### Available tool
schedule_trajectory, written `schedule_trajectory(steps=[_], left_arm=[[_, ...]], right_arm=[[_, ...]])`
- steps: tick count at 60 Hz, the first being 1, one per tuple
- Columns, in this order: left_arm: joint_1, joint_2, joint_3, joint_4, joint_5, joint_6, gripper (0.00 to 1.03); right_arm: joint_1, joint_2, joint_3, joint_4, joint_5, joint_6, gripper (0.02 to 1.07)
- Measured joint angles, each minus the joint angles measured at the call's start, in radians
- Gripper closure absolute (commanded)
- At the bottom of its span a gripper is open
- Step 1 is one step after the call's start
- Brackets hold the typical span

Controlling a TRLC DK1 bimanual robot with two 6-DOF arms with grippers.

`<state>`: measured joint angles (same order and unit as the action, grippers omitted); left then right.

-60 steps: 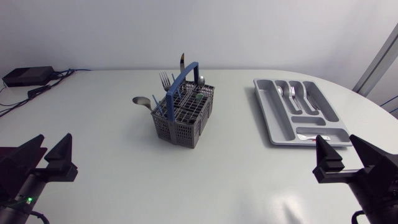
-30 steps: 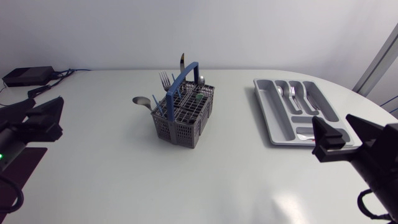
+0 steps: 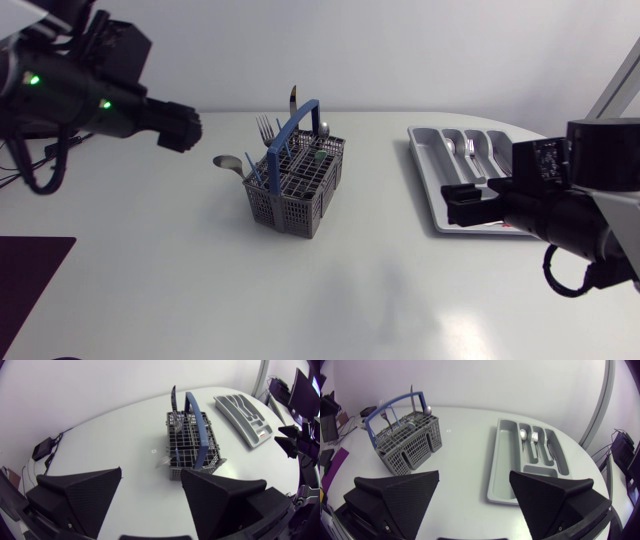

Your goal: Unload the cutlery basket into the drawer organizer.

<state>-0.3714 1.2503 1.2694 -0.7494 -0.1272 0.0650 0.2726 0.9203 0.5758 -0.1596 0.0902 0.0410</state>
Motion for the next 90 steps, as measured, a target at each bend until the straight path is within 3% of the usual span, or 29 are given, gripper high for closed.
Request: schedule_trajectory(steps=[11,20,45,51,56,71,90], left_arm=[[-0.101,0.322,0.342,-0.171,-0.002,0.012,0.11],[-0.15,0.514,0.579,-0.25,-0.002,0.014,0.13],[-0.187,0.963,1.15,-0.43,-0.01,0.015,0.3],[-0.176,0.996,1.199,-0.462,-0.01,0.014,0.36],[-0.168,0.998,1.206,-0.481,-0.01,0.015,0.49],[-0.167,1.009,1.206,-0.502,-0.013,0.014,0.71],[-0.164,1.021,1.198,-0.515,-0.02,-0.012,0.79]], right_arm=[[0.011,0.129,0.08,-0.124,-0.092,-0.11,0.06],[0.017,0.18,0.13,-0.182,-0.142,-0.184,0.06],[0.102,0.185,0.13,-0.182,-0.147,-0.211,0.06],[0.106,0.185,0.125,-0.182,-0.147,-0.21,0.06],[0.113,0.185,0.123,-0.18,-0.147,-0.211,0.06],[0.12,0.185,0.094,-0.155,-0.147,-0.211,0.06],[0.119,0.166,0.076,-0.152,-0.147,-0.221,0.06]])
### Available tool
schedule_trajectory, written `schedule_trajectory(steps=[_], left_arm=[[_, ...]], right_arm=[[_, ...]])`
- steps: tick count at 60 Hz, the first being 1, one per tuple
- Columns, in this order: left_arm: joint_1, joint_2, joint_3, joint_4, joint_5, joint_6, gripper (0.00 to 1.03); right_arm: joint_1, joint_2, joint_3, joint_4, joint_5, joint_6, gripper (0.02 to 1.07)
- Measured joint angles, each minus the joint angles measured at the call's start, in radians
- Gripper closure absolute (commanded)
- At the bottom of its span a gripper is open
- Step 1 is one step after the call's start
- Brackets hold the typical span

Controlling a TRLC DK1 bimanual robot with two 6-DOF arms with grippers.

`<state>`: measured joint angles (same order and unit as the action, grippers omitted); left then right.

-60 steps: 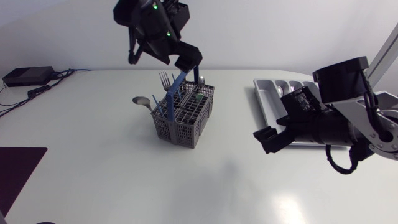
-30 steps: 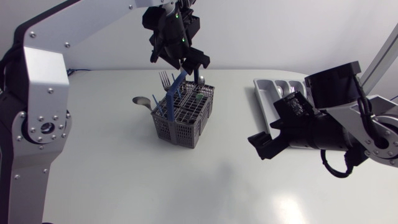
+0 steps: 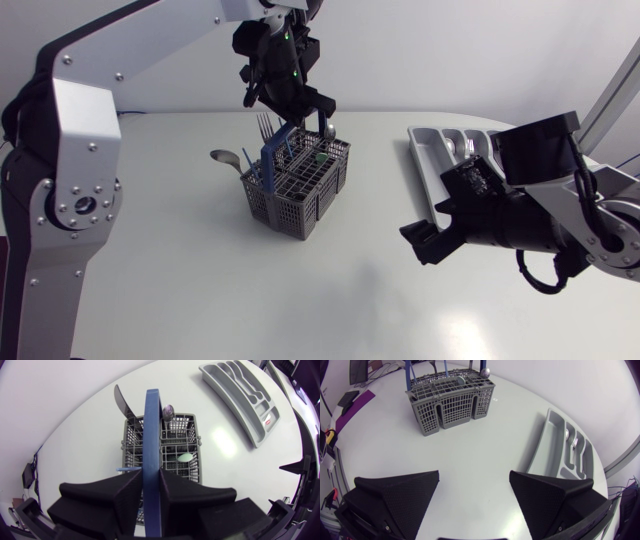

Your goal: Unload the cutlery basket into the drawer organizer.

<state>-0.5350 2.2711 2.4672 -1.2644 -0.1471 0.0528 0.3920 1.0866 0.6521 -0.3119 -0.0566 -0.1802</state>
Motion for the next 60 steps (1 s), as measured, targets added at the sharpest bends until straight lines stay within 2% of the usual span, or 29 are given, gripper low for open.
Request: schedule_trajectory(steps=[14,29,47,60], left_arm=[[-0.017,-0.088,-0.136,0.024,0.014,0.048,0.8],[-0.067,-0.29,-0.417,0.024,0.066,0.143,0.8],[-0.173,-0.568,-0.777,0.06,0.09,0.318,0.8],[-0.193,-0.647,-0.861,0.052,0.13,0.469,0.8]], right_arm=[[0.019,-0.022,0.0,-0.01,0.0,0.0,0.06],[0.058,-0.069,-0.009,-0.036,0.001,0.0,0.06],[0.09,-0.105,-0.045,-0.052,0.001,0.0,0.06],[0.14,-0.108,-0.048,-0.052,0.009,0.0,0.06]])
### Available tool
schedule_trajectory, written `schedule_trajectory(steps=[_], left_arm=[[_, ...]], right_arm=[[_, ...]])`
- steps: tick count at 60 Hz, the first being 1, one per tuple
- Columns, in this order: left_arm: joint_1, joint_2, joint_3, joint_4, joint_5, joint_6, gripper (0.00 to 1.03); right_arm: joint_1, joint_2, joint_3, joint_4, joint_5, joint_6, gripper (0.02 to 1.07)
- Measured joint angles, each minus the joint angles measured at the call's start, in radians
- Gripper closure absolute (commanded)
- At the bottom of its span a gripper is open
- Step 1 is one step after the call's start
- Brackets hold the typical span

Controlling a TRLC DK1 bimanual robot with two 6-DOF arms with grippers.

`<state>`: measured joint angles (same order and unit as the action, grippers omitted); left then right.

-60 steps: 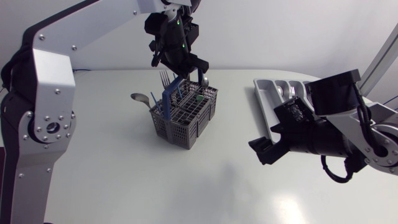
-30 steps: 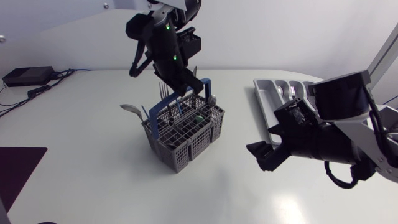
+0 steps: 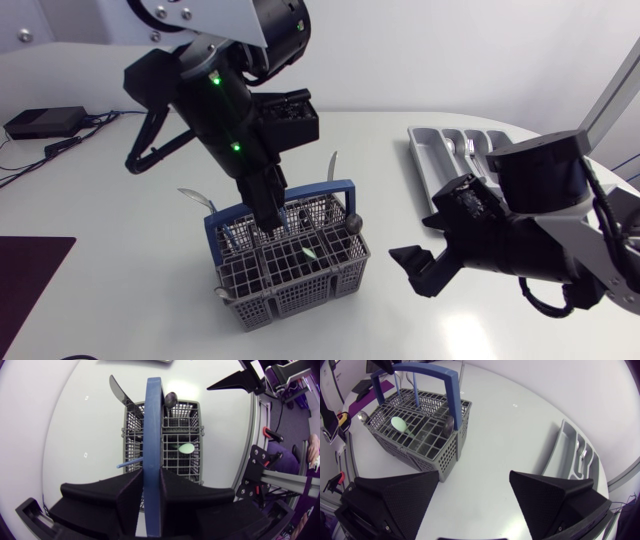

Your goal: Unload the cutlery basket into the drawer organizer.

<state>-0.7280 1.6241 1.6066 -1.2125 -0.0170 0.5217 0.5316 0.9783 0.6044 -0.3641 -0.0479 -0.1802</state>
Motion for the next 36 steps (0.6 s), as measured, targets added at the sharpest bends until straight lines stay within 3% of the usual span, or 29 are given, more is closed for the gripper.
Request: schedule_trajectory(steps=[3,5,12,14,25,36], left_arm=[[-0.002,-0.004,-0.003,-0.006,0.014,0.032,0.78],[-0.002,-0.004,-0.003,-0.007,0.02,0.049,0.71],[0.003,-0.004,-0.003,-0.006,0.063,0.082,0.16],[0.006,-0.008,-0.002,-0.006,0.082,0.085,0.07],[0.064,-0.103,0.005,0.029,0.118,0.08,0.06],[0.22,-0.339,-0.063,0.048,0.118,0.074,0.06]], right_arm=[[0.008,0.0,0.0,0.0,0.0,0.0,0.06],[0.011,0.0,0.0,0.0,0.0,0.0,0.06],[0.011,-0.002,0.0,0.0,0.001,0.0,0.06],[0.011,-0.004,-0.002,0.0,0.001,0.0,0.06],[0.011,-0.034,-0.011,0.003,0.003,-0.009,0.06],[0.004,-0.031,-0.008,0.008,0.003,-0.015,0.06]])
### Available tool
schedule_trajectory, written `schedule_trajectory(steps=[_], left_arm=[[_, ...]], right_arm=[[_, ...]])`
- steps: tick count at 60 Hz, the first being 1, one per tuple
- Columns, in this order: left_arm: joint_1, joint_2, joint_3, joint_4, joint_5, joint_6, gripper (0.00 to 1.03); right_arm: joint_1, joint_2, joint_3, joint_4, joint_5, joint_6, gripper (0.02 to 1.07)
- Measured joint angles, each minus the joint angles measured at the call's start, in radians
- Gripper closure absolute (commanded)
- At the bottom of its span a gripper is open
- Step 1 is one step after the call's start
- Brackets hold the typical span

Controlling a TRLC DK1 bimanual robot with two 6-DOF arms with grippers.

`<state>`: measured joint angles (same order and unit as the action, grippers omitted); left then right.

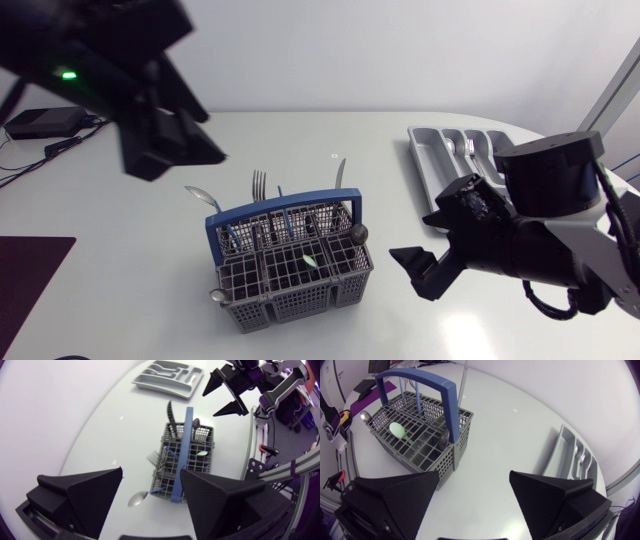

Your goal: Unload the cutlery basket into the drawer organizer.

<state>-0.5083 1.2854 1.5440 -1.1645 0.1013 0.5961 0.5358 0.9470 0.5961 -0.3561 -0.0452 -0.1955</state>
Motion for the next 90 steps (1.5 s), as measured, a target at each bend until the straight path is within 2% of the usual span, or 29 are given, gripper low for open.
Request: schedule_trajectory(steps=[5,12,19,27,36,44,64,90], left_arm=[[0.129,-0.145,-0.164,0.006,-0.001,0.036,0.06],[0.246,-0.221,-0.407,0.026,0.0,0.114,0.06],[0.299,-0.22,-0.584,0.119,0.022,0.161,0.06],[0.294,-0.156,-0.696,0.267,0.032,0.168,0.06],[0.256,-0.03,-0.703,0.388,0.083,0.164,0.06],[0.213,0.042,-0.702,0.451,0.108,0.152,0.06],[0.175,0.17,-0.605,0.475,0.1,0.13,0.06],[0.171,0.41,-0.321,0.48,0.051,0.103,0.06]], right_arm=[[-0.023,0.048,0.013,0.019,-0.003,0.0,0.06],[-0.042,0.116,0.038,0.038,-0.003,0.0,0.06],[-0.042,0.159,0.051,0.047,-0.004,0.0,0.06],[-0.042,0.203,0.066,0.057,-0.004,0.001,0.06],[-0.042,0.25,0.066,0.072,-0.004,0.005,0.06],[-0.039,0.261,0.067,0.071,-0.004,0.012,0.06],[0.0,0.267,0.103,0.043,0.027,0.039,0.06],[-0.084,0.425,0.217,0.045,0.043,0.039,0.06]])
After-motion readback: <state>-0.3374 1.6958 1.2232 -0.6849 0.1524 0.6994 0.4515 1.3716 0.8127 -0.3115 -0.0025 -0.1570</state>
